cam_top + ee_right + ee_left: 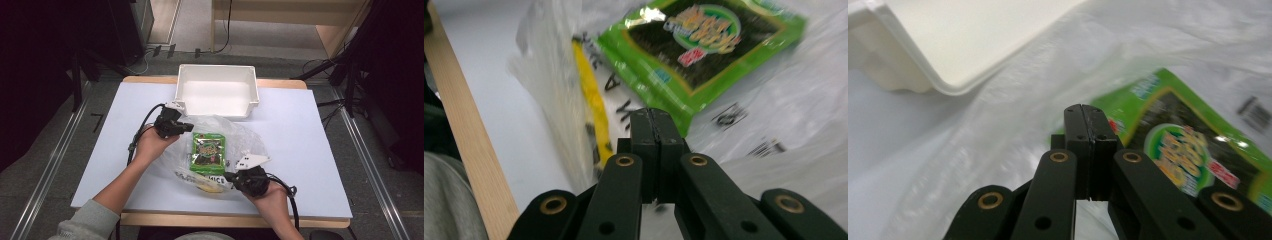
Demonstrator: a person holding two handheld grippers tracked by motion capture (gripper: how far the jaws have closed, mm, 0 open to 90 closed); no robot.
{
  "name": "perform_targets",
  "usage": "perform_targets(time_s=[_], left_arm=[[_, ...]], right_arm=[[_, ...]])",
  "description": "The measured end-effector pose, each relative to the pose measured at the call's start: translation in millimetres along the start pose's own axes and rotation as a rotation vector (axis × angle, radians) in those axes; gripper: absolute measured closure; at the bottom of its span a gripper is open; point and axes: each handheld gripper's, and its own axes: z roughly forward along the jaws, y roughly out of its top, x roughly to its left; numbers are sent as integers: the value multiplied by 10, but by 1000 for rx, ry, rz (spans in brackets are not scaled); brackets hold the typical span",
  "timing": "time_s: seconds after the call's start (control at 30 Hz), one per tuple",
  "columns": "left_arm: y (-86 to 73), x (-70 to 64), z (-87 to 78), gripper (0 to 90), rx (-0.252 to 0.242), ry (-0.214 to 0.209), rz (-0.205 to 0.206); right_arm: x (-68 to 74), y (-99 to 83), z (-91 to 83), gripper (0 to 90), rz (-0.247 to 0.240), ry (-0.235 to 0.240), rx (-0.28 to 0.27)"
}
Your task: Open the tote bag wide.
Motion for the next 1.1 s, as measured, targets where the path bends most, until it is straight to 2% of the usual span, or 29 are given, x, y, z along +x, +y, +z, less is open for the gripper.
perform_targets(time_s=[0.1,0.17,0.33,0.67,0.8,0.9,1.03,1.1], left_arm=[[-64,-105,-120,900,-3,-34,-13],[-111,-175,-167,900,-1,-26,3],[-255,-311,-247,900,4,-40,12],[-492,-525,-299,900,5,-63,8],[-600,-581,-290,900,16,-76,0],[-688,-618,-269,900,34,-80,8],[-789,-624,-268,900,51,-82,-8],[-837,-638,-274,900,54,-85,-9]], right_arm=[[-36,134,-69,900,11,-7,-24],[-66,245,-89,900,0,-13,-31],[-166,499,-74,900,-11,-31,-42],[-563,968,33,900,15,-83,-87],[-679,988,184,900,50,-75,-72],[-743,920,322,900,53,-96,-53],[-844,843,439,900,90,-123,-39],[-899,814,496,900,90,-133,-32]])
